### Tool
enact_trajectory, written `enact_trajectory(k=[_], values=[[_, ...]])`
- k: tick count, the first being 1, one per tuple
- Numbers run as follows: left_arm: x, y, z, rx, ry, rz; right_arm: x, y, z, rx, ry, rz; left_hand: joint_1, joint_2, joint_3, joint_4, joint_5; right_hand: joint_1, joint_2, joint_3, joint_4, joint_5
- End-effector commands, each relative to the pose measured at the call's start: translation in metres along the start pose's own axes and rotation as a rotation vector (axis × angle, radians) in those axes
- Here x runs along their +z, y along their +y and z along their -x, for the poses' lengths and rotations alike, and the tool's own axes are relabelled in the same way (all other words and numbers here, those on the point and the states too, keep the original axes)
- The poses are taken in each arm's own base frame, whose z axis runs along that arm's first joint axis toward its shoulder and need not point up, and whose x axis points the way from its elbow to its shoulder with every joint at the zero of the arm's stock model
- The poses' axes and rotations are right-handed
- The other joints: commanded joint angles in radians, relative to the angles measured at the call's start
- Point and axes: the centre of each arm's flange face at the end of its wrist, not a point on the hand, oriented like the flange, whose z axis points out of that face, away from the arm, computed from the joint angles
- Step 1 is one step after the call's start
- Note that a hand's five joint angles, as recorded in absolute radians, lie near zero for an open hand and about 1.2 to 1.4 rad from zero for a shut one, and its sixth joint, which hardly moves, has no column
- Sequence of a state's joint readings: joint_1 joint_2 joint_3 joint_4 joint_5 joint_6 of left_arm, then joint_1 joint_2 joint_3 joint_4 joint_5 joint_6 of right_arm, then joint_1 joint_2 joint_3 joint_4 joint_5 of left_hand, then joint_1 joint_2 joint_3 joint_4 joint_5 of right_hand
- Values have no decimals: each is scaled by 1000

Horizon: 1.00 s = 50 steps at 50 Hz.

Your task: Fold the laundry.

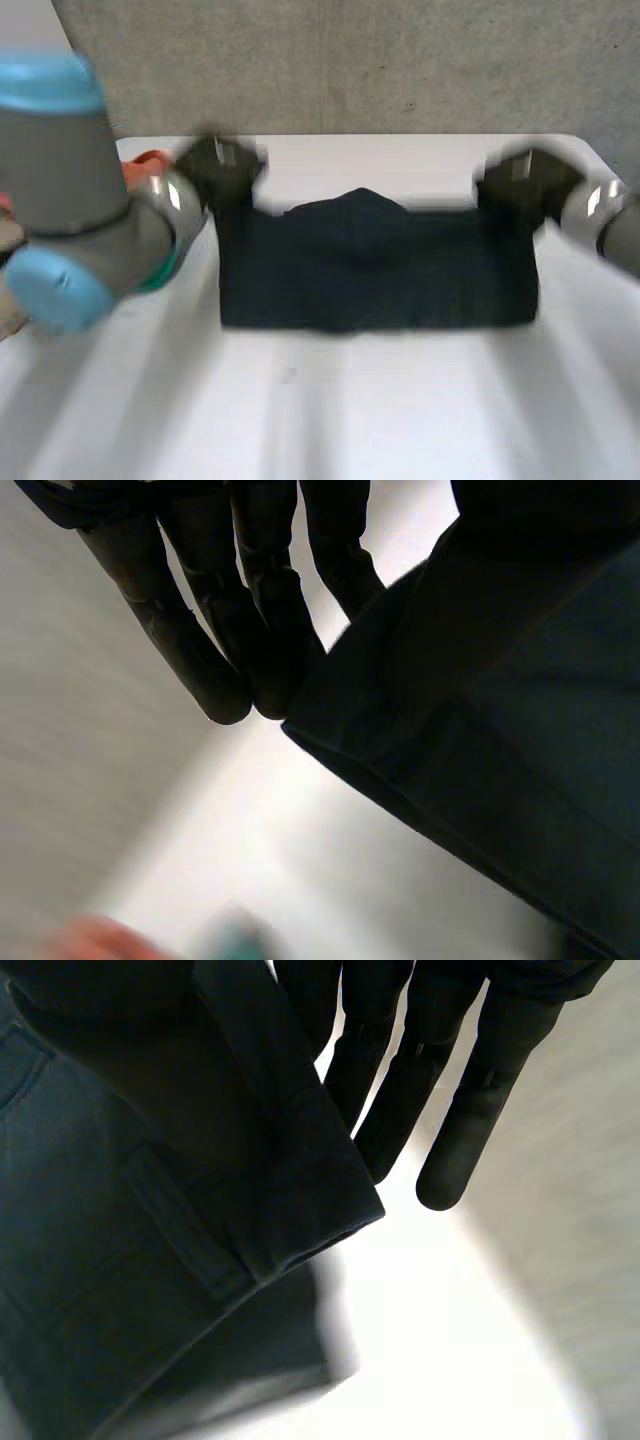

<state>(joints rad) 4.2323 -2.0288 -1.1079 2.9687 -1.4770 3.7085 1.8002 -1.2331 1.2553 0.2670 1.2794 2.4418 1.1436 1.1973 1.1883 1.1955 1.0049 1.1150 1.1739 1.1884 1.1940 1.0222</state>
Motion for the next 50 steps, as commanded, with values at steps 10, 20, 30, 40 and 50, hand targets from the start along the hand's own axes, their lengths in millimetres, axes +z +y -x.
enact_trajectory(k=[10,20,30,40,50], values=[[-12,-158,107,-77,-396,-801,2,-151,-106,104,585,-823,253,199,208,201,217,281,222,208,202,200],[16,-78,74,-117,-285,-541,45,-88,-53,151,399,-595,253,199,208,201,217,281,222,208,202,200],[17,61,-24,-194,-12,-133,62,54,50,203,121,-168,253,199,208,201,217,281,222,208,202,200],[-34,85,-55,-222,115,36,21,87,75,103,-9,31,253,199,208,201,217,281,222,208,202,200],[-122,81,-85,-173,328,317,-57,84,67,1,-288,403,253,199,208,201,217,281,222,208,202,200]])
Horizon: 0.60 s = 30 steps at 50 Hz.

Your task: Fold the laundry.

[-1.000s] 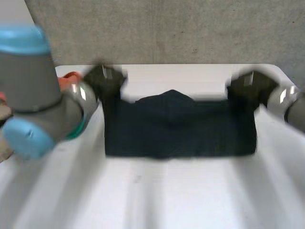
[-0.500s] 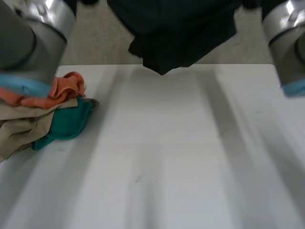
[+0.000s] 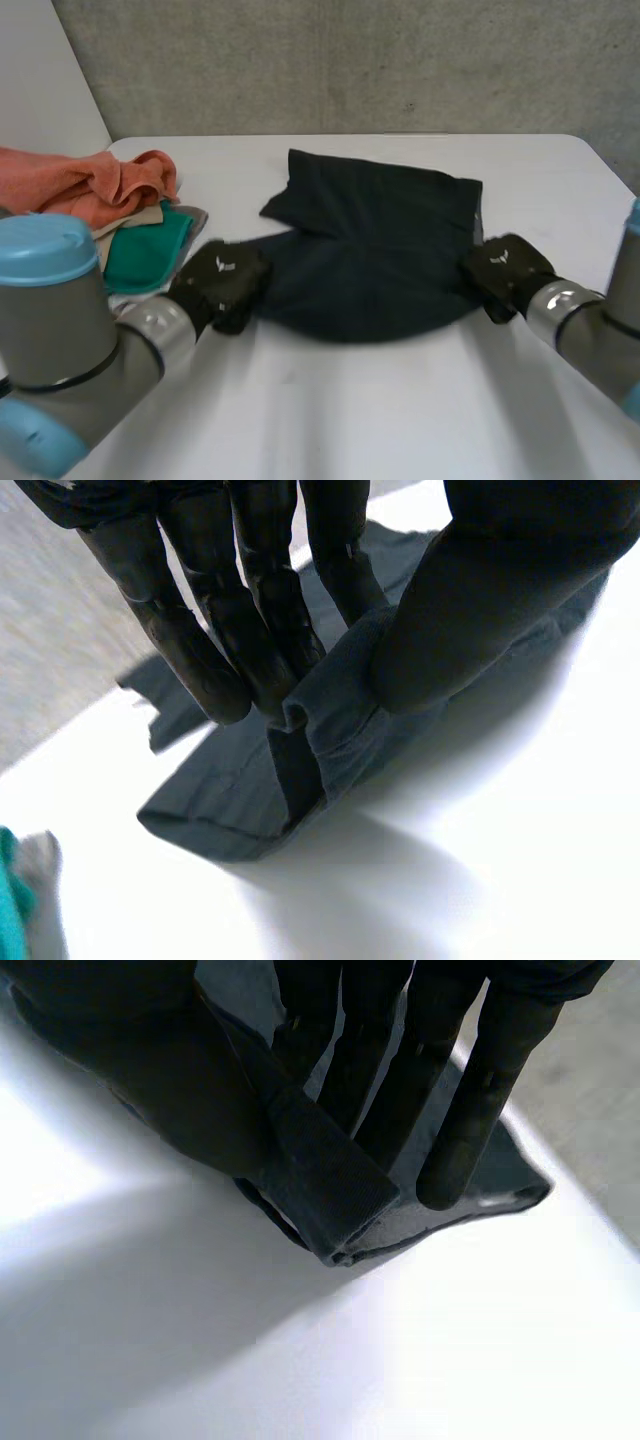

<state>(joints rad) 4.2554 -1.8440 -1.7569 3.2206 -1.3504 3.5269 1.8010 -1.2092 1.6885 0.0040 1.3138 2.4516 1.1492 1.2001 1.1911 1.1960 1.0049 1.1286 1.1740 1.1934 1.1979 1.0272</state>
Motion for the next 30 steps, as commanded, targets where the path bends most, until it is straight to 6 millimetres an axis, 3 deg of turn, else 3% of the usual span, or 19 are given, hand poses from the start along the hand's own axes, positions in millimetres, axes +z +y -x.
enact_trajectory(k=[1,11,16,21,30], values=[[-54,12,-31,42,131,220,-53,7,0,-69,-204,274,247,196,205,200,217,268,222,203,198,195],[-85,10,-50,125,230,391,-86,14,8,-85,-400,423,247,196,205,200,217,268,222,203,198,195],[-85,0,-50,177,260,415,-82,10,-1,-98,-379,382,247,196,205,200,217,268,222,203,198,195],[-46,-18,-37,223,190,290,-60,5,-13,-50,-271,279,247,196,205,200,217,268,222,203,198,195],[76,-71,11,287,-85,-149,1,1,-55,82,41,66,247,196,205,200,217,268,222,203,198,195]])
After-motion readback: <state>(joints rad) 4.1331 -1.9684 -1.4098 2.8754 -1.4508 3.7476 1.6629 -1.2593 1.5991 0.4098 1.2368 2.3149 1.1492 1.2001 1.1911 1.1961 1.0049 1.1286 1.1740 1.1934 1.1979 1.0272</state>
